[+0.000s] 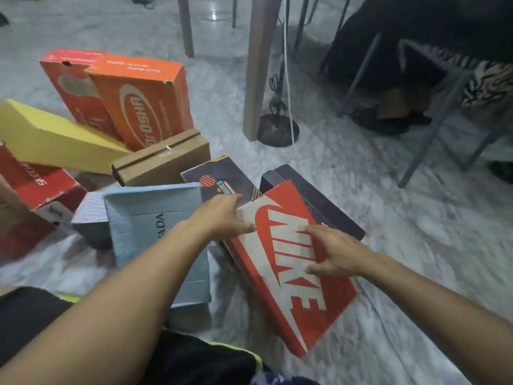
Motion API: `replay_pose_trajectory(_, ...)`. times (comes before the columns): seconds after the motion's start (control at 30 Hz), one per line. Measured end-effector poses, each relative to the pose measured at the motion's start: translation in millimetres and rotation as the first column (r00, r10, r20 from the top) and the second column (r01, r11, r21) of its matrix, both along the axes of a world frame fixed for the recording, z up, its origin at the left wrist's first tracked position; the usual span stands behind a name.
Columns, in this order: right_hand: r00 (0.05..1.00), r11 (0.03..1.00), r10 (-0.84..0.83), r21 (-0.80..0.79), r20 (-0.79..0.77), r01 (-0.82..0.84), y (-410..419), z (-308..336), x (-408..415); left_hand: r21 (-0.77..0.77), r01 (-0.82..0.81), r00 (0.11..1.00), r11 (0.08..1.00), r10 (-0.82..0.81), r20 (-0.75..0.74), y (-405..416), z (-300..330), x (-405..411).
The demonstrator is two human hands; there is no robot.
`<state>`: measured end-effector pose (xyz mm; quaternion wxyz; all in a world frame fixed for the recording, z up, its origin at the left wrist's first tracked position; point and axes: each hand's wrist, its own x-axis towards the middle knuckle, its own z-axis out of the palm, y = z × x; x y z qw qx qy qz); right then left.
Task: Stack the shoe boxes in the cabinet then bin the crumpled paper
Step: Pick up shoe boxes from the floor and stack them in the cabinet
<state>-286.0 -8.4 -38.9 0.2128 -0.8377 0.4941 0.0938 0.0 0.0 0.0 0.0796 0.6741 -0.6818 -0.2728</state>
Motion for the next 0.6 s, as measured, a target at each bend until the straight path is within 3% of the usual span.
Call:
replay_pose_trajectory(0.13,0.976,0.975,-0.211,-0.058,0.058,0.215,40.9,-33.6,-26.2,0.039,-0.012,1.0,0.999,0.011,0.009,6.0,-9.4,-11.2)
replay_pose_trajectory(0.23,0.944,0.945,-0.326,-0.014,0.049,0.327,66.8,-63.1,-35.0,0.044,-0.03,1.0,0.999,0.03,-0.001,7.4,-17.1,-14.2)
replay_pose_trajectory(0.37,0.859,0.861,-0.503,-0.025,0.095,0.507,95.7,-94.0,-46.2,0.023,-0.073,0.997,0.997,0.073,-0.007,7.4,-22.8,-16.8)
replay_pose_trajectory(0.5,0.61,0.658,-0.75,0.202,0.255,0.725,119.5,-109.4,-49.0,0.058,-0.098,0.995,0.994,0.096,0.032,5.6,-32.2,-10.8)
replay_pose_trajectory(0.6,0.372,0.525,-0.844,0.456,0.386,0.719,129.1,-117.2,-50.7,0.078,-0.131,0.991,0.988,0.131,0.007,7.3,-33.2,-8.7)
